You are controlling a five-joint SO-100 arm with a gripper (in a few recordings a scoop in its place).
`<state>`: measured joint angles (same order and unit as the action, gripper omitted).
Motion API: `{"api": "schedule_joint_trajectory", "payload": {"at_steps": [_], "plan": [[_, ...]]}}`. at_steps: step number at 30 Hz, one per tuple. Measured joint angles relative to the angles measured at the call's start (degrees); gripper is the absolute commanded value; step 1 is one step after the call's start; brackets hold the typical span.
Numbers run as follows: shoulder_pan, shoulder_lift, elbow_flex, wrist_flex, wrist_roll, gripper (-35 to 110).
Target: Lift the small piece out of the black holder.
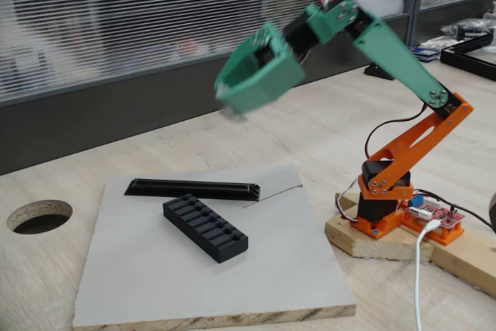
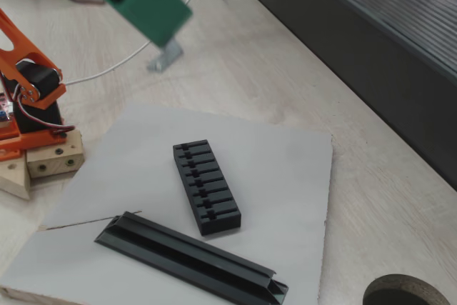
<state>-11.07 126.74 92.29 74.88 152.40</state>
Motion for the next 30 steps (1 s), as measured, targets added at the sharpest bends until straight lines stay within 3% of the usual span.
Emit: {"api": "schedule_joint_trajectory", "payload": {"at_steps": [30], "plan": [[-0.4, 0.0, 2.5, 0.0, 0.0, 3]]}}
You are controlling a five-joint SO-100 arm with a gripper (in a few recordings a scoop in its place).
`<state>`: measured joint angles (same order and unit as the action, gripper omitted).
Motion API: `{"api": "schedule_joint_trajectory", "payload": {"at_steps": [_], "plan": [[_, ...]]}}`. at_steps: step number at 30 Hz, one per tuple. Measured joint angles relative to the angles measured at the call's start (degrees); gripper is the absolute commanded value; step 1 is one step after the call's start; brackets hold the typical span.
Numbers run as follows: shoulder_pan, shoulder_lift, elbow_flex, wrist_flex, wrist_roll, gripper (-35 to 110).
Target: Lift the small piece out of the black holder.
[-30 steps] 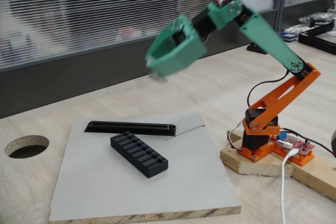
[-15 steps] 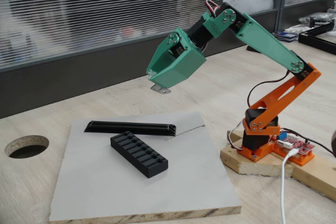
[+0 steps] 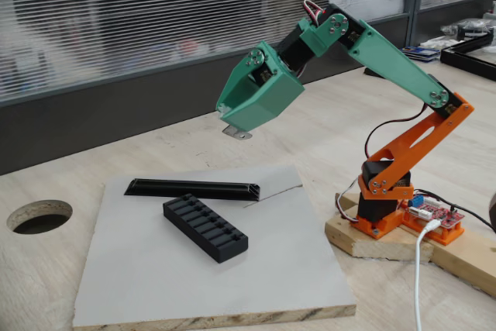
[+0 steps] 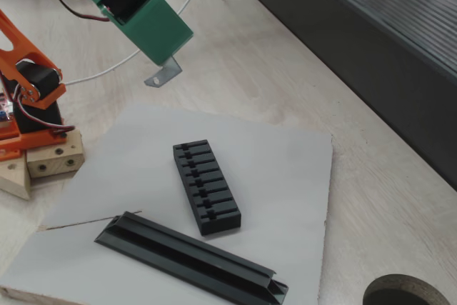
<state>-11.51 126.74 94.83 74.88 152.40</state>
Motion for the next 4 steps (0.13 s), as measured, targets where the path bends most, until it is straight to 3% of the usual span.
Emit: {"api": "schedule_joint_trajectory", "payload": {"at_steps": [4], "plan": [[0.1, 0.0, 0.0, 0.0, 0.0, 3]]}}
